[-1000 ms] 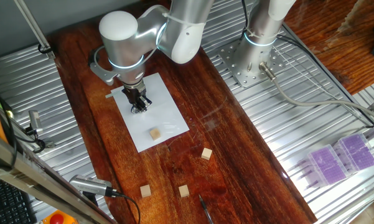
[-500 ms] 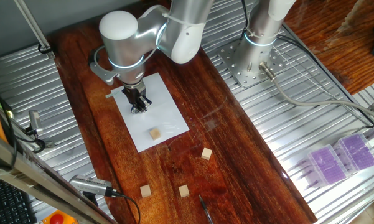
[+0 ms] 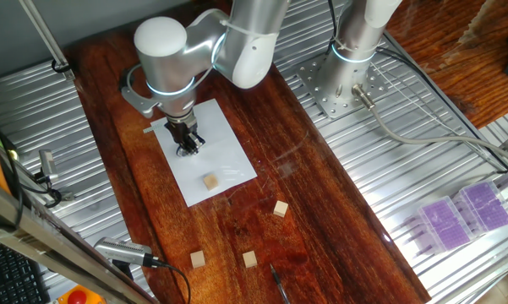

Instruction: Use the correction tape on paper

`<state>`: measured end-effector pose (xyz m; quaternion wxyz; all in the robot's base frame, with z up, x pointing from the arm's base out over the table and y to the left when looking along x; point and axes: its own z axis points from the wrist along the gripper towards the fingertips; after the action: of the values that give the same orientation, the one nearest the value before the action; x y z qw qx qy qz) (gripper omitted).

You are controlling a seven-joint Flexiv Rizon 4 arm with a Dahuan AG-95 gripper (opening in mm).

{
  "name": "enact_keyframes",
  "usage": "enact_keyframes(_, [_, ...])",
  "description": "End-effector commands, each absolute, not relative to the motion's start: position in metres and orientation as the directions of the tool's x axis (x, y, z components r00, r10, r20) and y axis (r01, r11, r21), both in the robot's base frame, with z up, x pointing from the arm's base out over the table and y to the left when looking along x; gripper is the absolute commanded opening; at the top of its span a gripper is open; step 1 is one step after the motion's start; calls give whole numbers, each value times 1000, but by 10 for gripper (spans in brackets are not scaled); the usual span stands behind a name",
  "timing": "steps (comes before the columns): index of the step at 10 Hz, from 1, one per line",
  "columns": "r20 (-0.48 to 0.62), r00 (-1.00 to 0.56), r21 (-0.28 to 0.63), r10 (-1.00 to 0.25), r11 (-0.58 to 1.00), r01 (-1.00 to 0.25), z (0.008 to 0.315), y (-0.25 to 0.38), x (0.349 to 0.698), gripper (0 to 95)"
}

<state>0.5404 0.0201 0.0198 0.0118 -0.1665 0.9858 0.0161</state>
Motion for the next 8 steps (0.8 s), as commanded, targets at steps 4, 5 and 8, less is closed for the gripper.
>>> enact_keyframes(4, [-44,-940,42,-337,940,-339,21,21,552,0])
enact_keyframes(5, [-49,-940,49,-337,939,-339,21,22,556,0])
enact_keyframes(8, [-52,-941,57,-335,939,-338,23,23,563,0])
